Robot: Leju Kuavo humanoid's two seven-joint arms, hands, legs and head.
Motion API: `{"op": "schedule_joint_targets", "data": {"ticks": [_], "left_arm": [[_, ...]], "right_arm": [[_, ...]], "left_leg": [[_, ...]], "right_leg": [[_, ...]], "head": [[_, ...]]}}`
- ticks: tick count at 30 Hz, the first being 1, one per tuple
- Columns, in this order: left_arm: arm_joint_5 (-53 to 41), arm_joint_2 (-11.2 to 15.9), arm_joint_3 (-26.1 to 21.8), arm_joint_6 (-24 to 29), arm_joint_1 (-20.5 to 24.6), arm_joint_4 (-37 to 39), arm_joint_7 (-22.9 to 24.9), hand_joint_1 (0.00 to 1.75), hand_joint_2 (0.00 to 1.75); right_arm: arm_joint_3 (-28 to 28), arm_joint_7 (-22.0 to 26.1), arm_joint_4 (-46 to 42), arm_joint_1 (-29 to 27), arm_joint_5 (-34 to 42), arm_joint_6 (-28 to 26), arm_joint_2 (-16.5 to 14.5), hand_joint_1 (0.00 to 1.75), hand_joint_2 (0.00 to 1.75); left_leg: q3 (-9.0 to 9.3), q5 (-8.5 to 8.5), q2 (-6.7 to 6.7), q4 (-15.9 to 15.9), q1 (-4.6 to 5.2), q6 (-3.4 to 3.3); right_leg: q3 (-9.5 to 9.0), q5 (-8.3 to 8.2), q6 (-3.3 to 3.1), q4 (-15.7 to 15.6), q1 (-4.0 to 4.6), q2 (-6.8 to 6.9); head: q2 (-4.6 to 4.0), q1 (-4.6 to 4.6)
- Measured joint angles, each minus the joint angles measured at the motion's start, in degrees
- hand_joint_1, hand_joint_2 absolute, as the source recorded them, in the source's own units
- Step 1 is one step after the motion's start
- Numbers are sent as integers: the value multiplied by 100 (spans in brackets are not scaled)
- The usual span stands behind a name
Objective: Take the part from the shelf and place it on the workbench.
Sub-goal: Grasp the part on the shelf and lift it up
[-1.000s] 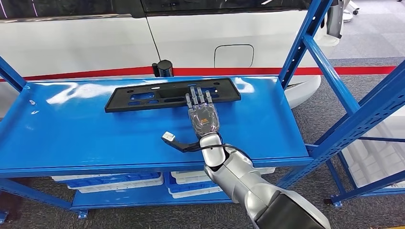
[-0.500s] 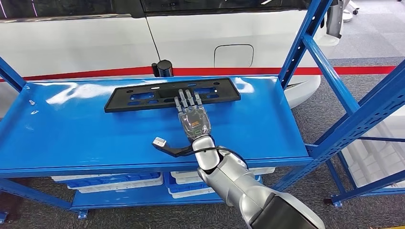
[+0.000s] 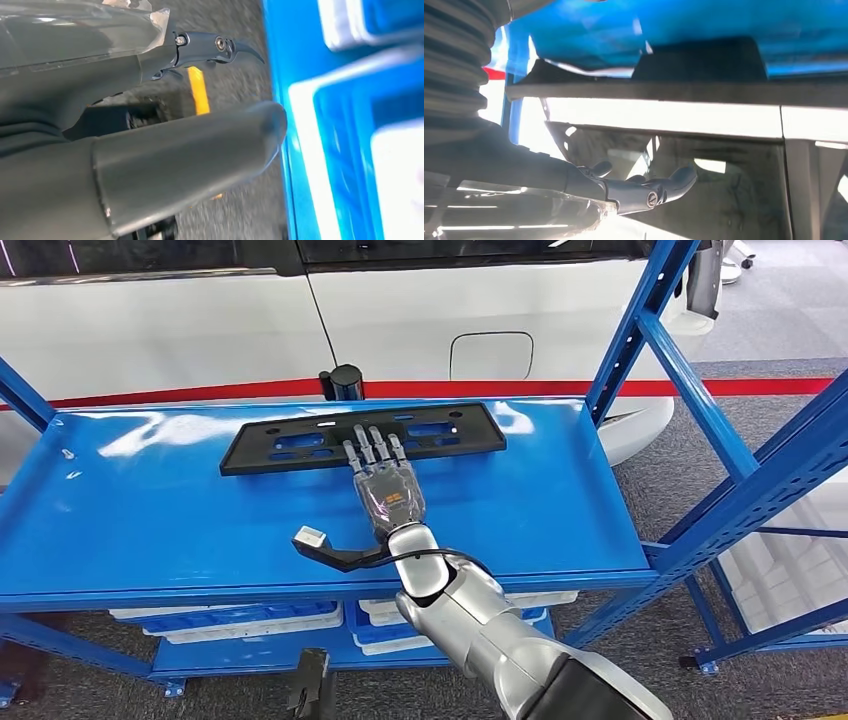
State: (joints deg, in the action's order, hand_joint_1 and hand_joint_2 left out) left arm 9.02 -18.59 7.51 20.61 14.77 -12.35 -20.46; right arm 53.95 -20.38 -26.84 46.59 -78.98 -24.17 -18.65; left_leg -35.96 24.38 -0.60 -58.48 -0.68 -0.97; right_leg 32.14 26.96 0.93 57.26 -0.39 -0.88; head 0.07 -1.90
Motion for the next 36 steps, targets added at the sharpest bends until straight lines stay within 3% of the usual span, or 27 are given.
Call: {"op": "schedule_joint_targets", "data": {"ticks": [4, 6, 8, 10, 11, 12, 14, 15, 16, 17, 21, 23, 25, 26, 27, 28, 30, 31, 32, 36], "left_arm": [[-15, 45, 184, -317, -73, 1, -174, 0, 0], [-33, 67, 267, -415, -160, 1, -266, 0, 0], [-52, 95, 341, -482, -275, 2, -375, 0, 0], [-38, 131, 396, -509, -380, 3, -454, 0, 0], [-24, 147, 416, -509, -414, 3, -473, 0, 0], [-8, 162, 435, -505, -435, 4, -477, 0, 0], [24, 178, 469, -488, -450, 4, -451, 0, 0], [40, 184, 483, -476, -452, 4, -427, 0, 0], [55, 191, 494, -464, -451, 4, -400, 0, 0], [62, 197, 500, -451, -451, 4, -377, 0, 0], [84, 204, 510, -402, -447, 4, -326, 0, 0], [95, 208, 512, -378, -446, 4, -320, 0, 0], [107, 219, 513, -367, -456, 4, -313, 0, 0], [110, 226, 513, -363, -462, 4, -304, 0, 0], [109, 232, 513, -359, -468, 4, -293, 0, 0], [109, 237, 514, -355, -471, 4, -282, 0, 0], [110, 244, 519, -345, -473, 5, -270, 0, 0], [113, 247, 522, -338, -474, 5, -268, 0, 0], [118, 250, 525, -331, -476, 6, -265, 0, 0], [143, 256, 566, -297, -492, 5, -264, 0, 0]], "right_arm": [[-226, -69, 54, 22, -271, -65, 4, 0, 175], [-359, -110, 71, 42, -406, -68, 15, 0, 175], [-508, -136, 84, 52, -549, -68, 32, 0, 175], [-658, -128, 101, 30, -672, -68, 52, 0, 175], [-727, -113, 111, 9, -721, -68, 61, 0, 175], [-791, -92, 118, -10, -769, -68, 63, 0, 175], [-916, -25, 122, -28, -840, -68, 45, 0, 175], [-975, 17, 122, -26, -863, -68, 31, 0, 175], [-1036, 56, 123, -25, -873, -68, 19, 0, 175], [-1092, 84, 124, -26, -879, -68, 11, 0, 175], [-1222, 172, 124, -35, -885, -68, -1, 0, 175], [-1254, 199, 122, -37, -886, -68, -3, 0, 175], [-1271, 209, 122, -57, -886, -68, -2, 0, 175], [-1278, 212, 122, -75, -886, -68, -2, 0, 175], [-1286, 217, 122, -93, -886, -68, -2, 0, 175], [-1293, 224, 122, -104, -886, -68, -2, 0, 175], [-1307, 241, 122, -108, -886, -68, -3, 0, 175], [-1315, 250, 122, -105, -886, -68, -3, 0, 175], [-1322, 256, 122, -103, -886, -68, -2, 0, 175], [-1340, 279, 114, -104, -883, -72, 0, 0, 175]], "left_leg": [[23, 7, 6, 43, 12, -68], [97, -24, 23, 148, -14, -124], [155, -33, 40, 212, -32, -161], [164, -12, 44, 215, -38, -165], [171, 0, 40, 213, -43, -153], [185, 16, 34, 210, -52, -132], [230, 62, 21, 196, -73, -62], [245, 95, 17, 181, -70, -13], [255, 125, 15, 165, -64, 33], [259, 147, 14, 153, -57, 70], [254, 252, 37, 64, -102, 170], [1, 511, 46, -468, -111, 200], [-467, 804, 45, -1295, -107, 203], [-653, 824, 45, -1546, -106, 193], [-748, 726, 45, -1593, -103, 174], [-711, 514, 45, -1387, -98, 144], [-400, 40, 44, -604, -68, 60], [-239, -75, 44, -277, -46, 29], [-133, -109, 43, -79, -23, 8], [-9, -65, 33, 81, -7, -62]], "right_leg": [[3, 16, 47, -15, -24, -2], [81, 103, 69, 143, -26, 13], [391, 356, 52, 755, -36, 27], [816, 593, 61, 1505, -59, 28], [929, 604, 96, 1659, -74, 31], [927, 523, 152, 1586, -94, 35], [606, 174, 282, 847, -142, 65], [412, 22, 315, 462, -149, 83], [277, -77, 306, 192, -151, 93], [207, -116, 271, 60, -143, 98], [150, -79, 70, 52, -121, 65], [86, -43, -11, 43, -122, 62], [35, 3, -77, 45, -89, 63], [10, 26, -102, 45, -71, 59], [-24, 53, -118, 46, -54, 51], [-67, 84, -123, 45, -43, 39], [-163, 159, -101, 41, -21, 17], [-194, 194, -76, 39, -8, 9], [-210, 220, -50, 33, 0, 4], [-208, 300, 60, 51, -20, 26]], "head": [[1, -5], [1, 7], [0, 33], [0, 49], [0, 52], [0, 57], [0, 64], [0, 70], [0, 71], [0, 68], [0, 39], [0, 9], [0, -15], [0, -19], [0, -19], [0, -21], [0, -20], [0, -21], [0, -19], [0, -15]]}}
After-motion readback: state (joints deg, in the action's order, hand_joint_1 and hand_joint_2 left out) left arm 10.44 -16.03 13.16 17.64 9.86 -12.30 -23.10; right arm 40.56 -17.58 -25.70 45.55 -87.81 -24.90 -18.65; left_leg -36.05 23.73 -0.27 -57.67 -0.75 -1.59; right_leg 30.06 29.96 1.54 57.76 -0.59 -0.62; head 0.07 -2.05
